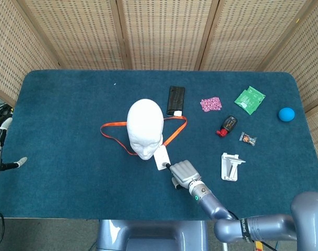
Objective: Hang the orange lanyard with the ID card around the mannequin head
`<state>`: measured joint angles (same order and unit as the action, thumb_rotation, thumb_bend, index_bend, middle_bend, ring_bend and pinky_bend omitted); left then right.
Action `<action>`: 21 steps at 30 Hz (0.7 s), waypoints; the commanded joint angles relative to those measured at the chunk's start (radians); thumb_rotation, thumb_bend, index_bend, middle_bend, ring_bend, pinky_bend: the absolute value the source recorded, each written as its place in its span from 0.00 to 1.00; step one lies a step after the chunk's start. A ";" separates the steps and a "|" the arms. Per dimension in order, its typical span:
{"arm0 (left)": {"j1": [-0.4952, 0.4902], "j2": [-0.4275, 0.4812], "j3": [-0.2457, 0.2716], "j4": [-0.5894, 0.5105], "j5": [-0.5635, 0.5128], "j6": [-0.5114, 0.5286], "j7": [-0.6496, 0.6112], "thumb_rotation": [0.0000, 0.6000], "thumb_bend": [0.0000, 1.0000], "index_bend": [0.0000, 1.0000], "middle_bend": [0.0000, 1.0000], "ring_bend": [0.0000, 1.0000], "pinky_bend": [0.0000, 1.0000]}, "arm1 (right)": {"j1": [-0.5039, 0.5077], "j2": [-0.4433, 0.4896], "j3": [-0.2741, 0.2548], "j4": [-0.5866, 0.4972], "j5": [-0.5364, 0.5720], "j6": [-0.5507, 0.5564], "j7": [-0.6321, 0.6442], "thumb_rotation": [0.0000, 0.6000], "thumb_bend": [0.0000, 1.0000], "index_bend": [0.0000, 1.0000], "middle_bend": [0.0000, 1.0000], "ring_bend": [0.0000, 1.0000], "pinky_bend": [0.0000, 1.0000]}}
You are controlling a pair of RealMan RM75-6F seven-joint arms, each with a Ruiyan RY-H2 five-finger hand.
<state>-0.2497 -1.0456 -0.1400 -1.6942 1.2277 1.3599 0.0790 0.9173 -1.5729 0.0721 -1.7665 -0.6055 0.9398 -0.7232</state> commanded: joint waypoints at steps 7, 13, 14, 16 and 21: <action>0.001 -0.001 -0.004 -0.001 0.002 -0.007 0.002 1.00 0.00 0.00 0.00 0.00 0.00 | 0.035 0.000 -0.032 -0.006 0.053 -0.006 -0.029 1.00 0.80 0.24 0.82 0.78 0.98; 0.002 -0.002 -0.006 -0.001 0.003 -0.010 0.004 1.00 0.00 0.00 0.00 0.00 0.00 | 0.053 0.024 -0.053 -0.046 0.071 -0.015 -0.031 1.00 0.80 0.27 0.82 0.77 0.98; 0.003 -0.002 -0.007 -0.002 0.003 -0.010 0.003 1.00 0.00 0.00 0.00 0.00 0.00 | 0.055 0.028 -0.056 -0.054 0.072 -0.017 -0.032 1.00 0.80 0.27 0.82 0.78 0.98; 0.003 -0.002 -0.008 -0.002 0.004 -0.011 0.004 1.00 0.00 0.00 0.00 0.00 0.00 | 0.062 0.040 -0.067 -0.073 0.075 -0.018 -0.036 1.00 0.80 0.27 0.82 0.77 0.98; 0.004 -0.002 -0.008 -0.004 0.007 -0.011 0.006 1.00 0.00 0.00 0.00 0.00 0.00 | 0.078 0.062 -0.095 -0.117 0.083 -0.020 -0.049 1.00 0.80 0.28 0.82 0.78 0.98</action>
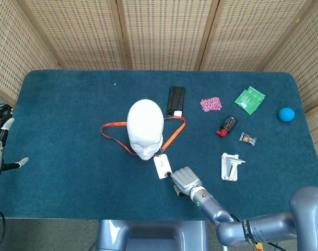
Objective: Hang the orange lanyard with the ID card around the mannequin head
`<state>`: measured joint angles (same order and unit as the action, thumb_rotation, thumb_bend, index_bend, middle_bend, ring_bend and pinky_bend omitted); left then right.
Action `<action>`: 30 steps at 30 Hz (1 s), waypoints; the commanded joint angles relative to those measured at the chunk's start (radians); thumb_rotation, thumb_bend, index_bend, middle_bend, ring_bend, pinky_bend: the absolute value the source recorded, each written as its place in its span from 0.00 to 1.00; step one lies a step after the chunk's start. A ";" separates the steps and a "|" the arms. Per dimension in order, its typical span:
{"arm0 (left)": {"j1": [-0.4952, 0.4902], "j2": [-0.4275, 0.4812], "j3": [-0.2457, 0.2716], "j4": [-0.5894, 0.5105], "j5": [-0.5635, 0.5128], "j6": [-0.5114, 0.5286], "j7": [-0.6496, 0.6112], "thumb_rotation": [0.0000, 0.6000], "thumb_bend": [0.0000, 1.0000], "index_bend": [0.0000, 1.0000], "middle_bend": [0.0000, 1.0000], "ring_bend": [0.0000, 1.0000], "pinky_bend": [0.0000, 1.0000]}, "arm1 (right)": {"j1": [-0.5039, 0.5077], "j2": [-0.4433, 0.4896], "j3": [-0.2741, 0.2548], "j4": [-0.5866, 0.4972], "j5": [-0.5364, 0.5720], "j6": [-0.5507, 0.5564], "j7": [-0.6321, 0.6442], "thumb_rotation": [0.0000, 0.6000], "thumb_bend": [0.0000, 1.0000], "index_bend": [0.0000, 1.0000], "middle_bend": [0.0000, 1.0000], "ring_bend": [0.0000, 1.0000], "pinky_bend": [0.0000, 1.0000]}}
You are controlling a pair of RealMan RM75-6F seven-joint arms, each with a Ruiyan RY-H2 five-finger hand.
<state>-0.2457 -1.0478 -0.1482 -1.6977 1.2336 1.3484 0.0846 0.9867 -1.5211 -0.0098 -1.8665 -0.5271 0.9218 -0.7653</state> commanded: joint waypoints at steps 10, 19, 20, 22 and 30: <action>0.003 -0.001 -0.003 -0.003 0.003 0.000 0.003 1.00 0.00 0.00 0.00 0.00 0.00 | 0.033 0.054 -0.084 -0.117 -0.011 0.001 -0.029 1.00 0.80 0.29 0.82 0.78 0.98; 0.004 -0.002 -0.004 -0.009 0.006 0.000 0.010 1.00 0.00 0.00 0.00 0.00 0.00 | 0.055 0.076 -0.138 -0.185 -0.023 -0.002 -0.043 1.00 0.80 0.29 0.82 0.77 0.98; 0.004 -0.002 -0.004 -0.010 0.006 0.000 0.011 1.00 0.00 0.00 0.00 0.00 0.00 | 0.057 0.078 -0.146 -0.196 -0.028 -0.002 -0.046 1.00 0.80 0.29 0.82 0.78 0.98; 0.005 -0.001 -0.005 -0.010 0.004 0.000 0.010 1.00 0.00 0.00 0.00 0.00 0.00 | 0.062 0.082 -0.159 -0.212 -0.035 0.000 -0.051 1.00 0.80 0.30 0.82 0.78 0.98; 0.006 -0.002 -0.006 -0.012 0.006 0.000 0.014 1.00 0.00 0.00 0.00 0.00 0.00 | 0.079 0.099 -0.206 -0.271 -0.066 0.010 -0.071 1.00 0.80 0.30 0.82 0.78 0.98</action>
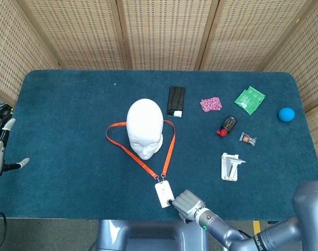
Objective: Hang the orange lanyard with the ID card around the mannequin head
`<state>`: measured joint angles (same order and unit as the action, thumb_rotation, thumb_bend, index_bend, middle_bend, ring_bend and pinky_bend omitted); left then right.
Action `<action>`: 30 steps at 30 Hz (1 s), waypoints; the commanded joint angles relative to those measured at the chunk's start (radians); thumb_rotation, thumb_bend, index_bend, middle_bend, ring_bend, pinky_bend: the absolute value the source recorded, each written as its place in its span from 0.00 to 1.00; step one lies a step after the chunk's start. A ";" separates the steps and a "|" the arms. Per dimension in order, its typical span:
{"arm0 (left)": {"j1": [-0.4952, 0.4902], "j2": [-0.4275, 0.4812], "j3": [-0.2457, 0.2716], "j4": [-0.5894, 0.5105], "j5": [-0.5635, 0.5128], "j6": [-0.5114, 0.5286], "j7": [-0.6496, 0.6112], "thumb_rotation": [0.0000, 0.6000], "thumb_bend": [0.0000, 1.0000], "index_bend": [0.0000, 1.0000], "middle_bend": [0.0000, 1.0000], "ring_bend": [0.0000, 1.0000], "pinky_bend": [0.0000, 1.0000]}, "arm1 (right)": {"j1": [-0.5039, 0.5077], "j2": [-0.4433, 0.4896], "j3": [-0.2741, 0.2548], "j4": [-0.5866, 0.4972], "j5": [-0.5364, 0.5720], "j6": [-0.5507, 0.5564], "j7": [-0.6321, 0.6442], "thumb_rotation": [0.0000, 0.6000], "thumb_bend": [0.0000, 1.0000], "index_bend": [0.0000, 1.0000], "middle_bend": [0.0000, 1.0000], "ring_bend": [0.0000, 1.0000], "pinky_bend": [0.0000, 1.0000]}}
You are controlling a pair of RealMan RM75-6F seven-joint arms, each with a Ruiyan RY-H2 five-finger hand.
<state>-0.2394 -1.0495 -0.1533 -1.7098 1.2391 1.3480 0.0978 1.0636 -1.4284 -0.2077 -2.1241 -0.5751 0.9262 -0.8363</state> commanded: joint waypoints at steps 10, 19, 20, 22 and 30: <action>0.001 -0.001 -0.001 0.001 0.002 0.000 0.001 1.00 0.00 0.00 0.00 0.00 0.00 | -0.079 0.093 0.004 0.034 -0.417 0.039 0.125 1.00 0.80 0.30 0.82 0.78 0.98; 0.005 -0.004 0.003 -0.005 0.014 0.009 0.010 1.00 0.00 0.00 0.00 0.00 0.00 | -0.211 0.206 -0.060 0.265 -0.905 0.158 0.393 1.00 0.80 0.30 0.82 0.77 0.98; 0.006 -0.004 0.004 -0.006 0.016 0.012 0.011 1.00 0.00 0.00 0.00 0.00 0.00 | -0.227 0.216 -0.070 0.299 -0.955 0.186 0.422 1.00 0.80 0.30 0.82 0.77 0.98; 0.009 -0.006 0.007 -0.007 0.023 0.018 0.016 1.00 0.00 0.00 0.00 0.00 0.00 | -0.261 0.235 -0.087 0.372 -1.048 0.254 0.477 1.00 0.80 0.30 0.82 0.77 0.98; 0.047 -0.015 0.038 -0.008 0.071 0.065 0.002 1.00 0.00 0.00 0.00 0.00 0.00 | -0.542 0.268 -0.038 0.530 -1.009 0.603 0.566 1.00 0.44 0.18 0.64 0.61 0.90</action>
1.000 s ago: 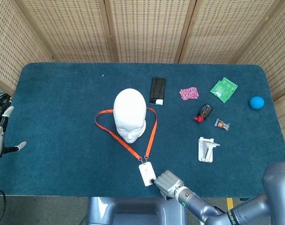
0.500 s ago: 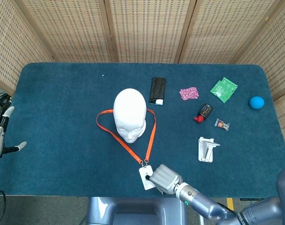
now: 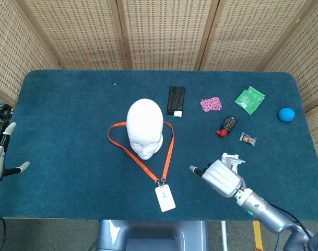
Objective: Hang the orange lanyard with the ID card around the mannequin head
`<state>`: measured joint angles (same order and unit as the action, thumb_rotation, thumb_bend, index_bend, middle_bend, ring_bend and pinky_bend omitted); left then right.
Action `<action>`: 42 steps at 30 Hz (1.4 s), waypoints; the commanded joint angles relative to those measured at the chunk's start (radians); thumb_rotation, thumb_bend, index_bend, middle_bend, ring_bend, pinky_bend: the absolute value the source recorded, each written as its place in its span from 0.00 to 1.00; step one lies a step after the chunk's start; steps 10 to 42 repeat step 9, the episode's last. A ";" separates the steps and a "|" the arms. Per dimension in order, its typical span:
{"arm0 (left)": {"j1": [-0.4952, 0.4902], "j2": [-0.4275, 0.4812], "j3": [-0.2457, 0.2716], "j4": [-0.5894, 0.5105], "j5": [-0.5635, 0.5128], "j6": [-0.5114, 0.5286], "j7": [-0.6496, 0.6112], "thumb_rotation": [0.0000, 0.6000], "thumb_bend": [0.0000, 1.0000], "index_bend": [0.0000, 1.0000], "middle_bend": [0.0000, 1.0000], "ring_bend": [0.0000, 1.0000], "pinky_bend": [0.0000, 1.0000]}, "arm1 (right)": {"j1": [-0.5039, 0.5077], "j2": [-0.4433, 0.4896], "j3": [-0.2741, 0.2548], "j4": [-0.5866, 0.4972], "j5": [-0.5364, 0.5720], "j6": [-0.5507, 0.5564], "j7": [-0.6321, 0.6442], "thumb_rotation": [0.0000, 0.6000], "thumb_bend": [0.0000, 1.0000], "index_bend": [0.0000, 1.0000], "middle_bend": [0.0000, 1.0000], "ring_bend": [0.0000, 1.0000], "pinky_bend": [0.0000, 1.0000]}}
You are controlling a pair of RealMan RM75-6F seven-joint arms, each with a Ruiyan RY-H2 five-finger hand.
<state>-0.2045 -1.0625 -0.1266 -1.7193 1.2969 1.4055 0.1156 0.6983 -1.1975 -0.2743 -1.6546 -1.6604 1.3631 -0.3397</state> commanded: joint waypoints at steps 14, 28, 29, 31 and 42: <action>0.067 -0.063 0.036 0.115 0.109 0.119 -0.088 1.00 0.00 0.00 0.00 0.00 0.00 | -0.336 0.047 0.108 0.068 0.219 0.228 0.224 1.00 0.00 0.00 0.00 0.00 0.00; 0.067 -0.063 0.036 0.115 0.109 0.119 -0.088 1.00 0.00 0.00 0.00 0.00 0.00 | -0.336 0.047 0.108 0.068 0.219 0.228 0.224 1.00 0.00 0.00 0.00 0.00 0.00; 0.067 -0.063 0.036 0.115 0.109 0.119 -0.088 1.00 0.00 0.00 0.00 0.00 0.00 | -0.336 0.047 0.108 0.068 0.219 0.228 0.224 1.00 0.00 0.00 0.00 0.00 0.00; 0.067 -0.063 0.036 0.115 0.109 0.119 -0.088 1.00 0.00 0.00 0.00 0.00 0.00 | -0.336 0.047 0.108 0.068 0.219 0.228 0.224 1.00 0.00 0.00 0.00 0.00 0.00; 0.067 -0.063 0.036 0.115 0.109 0.119 -0.088 1.00 0.00 0.00 0.00 0.00 0.00 | -0.336 0.047 0.108 0.068 0.219 0.228 0.224 1.00 0.00 0.00 0.00 0.00 0.00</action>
